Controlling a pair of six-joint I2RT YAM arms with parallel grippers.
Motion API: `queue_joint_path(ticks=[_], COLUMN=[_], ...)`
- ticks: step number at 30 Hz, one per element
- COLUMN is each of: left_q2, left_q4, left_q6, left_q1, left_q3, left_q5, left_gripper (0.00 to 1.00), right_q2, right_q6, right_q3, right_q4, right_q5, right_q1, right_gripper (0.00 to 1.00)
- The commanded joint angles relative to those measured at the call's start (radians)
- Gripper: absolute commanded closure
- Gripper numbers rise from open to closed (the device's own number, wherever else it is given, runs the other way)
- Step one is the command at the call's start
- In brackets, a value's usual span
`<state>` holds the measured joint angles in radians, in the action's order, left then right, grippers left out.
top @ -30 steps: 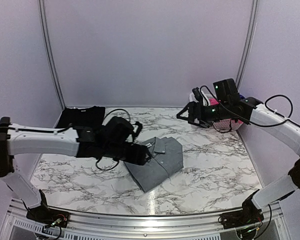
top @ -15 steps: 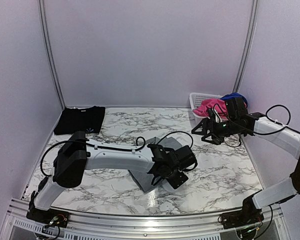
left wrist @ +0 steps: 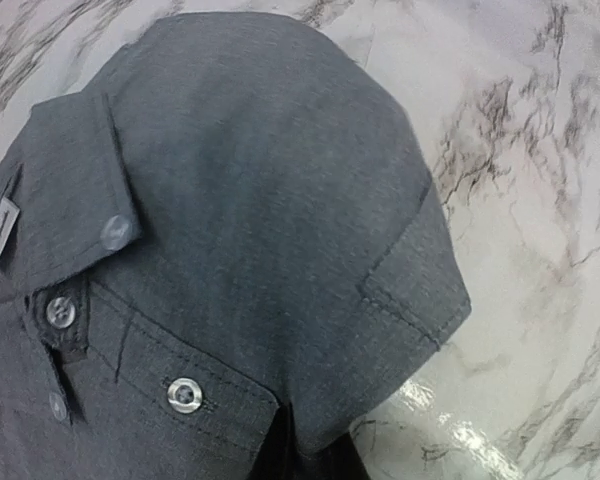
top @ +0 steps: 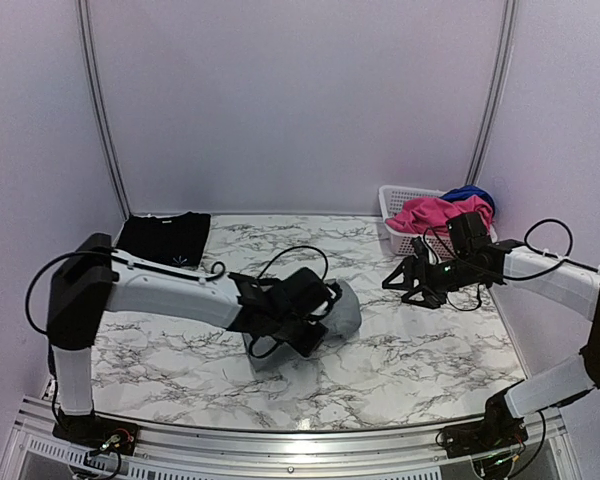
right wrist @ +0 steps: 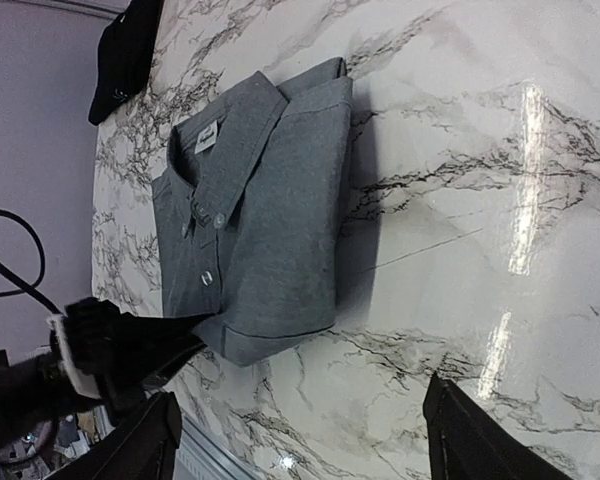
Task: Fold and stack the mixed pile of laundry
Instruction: Place the square-folded shirt at the center of the board, then adjust the square-folded shirt at the center of the board.
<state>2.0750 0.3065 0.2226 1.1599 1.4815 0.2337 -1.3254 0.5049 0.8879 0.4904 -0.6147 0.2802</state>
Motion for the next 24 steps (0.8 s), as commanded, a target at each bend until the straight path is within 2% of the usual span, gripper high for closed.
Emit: queue_joint_path(ticks=[1,2,3,5,8,9,10,11,14,19,24], left_q2=[-0.224,-0.250,-0.259,-0.250,-0.265,-0.299,-0.331,-0.363,-0.444,-0.492,-0.563], left_q4=[-0.447,-0.516,-0.533,-0.464,-0.386,-0.385,-0.384,-0.378,-0.349,-0.317,-0.314], left_q6=[0.141,0.166,0.157,0.102,0.078,0.084,0.087,0.094,0.137,0.252,0.450], left_q1=[-0.100,-0.118,-0.128,-0.127,-0.122,-0.122,-0.121,-0.121,-0.121,-0.127,-0.221], left_q3=[-0.268,-0.322,-0.342,-0.317,-0.324,-0.343,-0.358,-0.374,-0.420,-0.497,-0.621], left_q5=[-0.331,-0.386,-0.425,-0.460,-0.474,-0.461,-0.452,-0.439,-0.359,-0.215,-0.121], left_gripper=[0.98,0.94,0.84,0.57,0.38,0.27,0.10,0.02,0.01,0.01,0.01], right_q2=[0.037,0.040,0.043,0.044,0.039,0.033,0.026,0.018,-0.001,-0.086,-0.201], right_q6=[0.019,0.028,0.034,0.037,0.042,0.042,0.038,0.034,0.015,-0.033,-0.093], right_q3=[-0.034,-0.047,-0.057,-0.069,-0.085,-0.092,-0.099,-0.107,-0.135,-0.144,-0.087], right_q4=[-0.072,-0.087,-0.098,-0.107,-0.135,-0.144,-0.150,-0.152,-0.180,-0.263,-0.308], right_q5=[-0.036,-0.044,-0.052,-0.057,-0.074,-0.084,-0.092,-0.096,-0.106,-0.147,-0.143], right_q1=[-0.009,-0.010,-0.010,-0.010,-0.009,-0.010,-0.010,-0.010,-0.010,0.003,0.048], right_gripper=[0.20,0.20,0.20,0.19,0.18,0.18,0.18,0.17,0.19,0.36,0.44])
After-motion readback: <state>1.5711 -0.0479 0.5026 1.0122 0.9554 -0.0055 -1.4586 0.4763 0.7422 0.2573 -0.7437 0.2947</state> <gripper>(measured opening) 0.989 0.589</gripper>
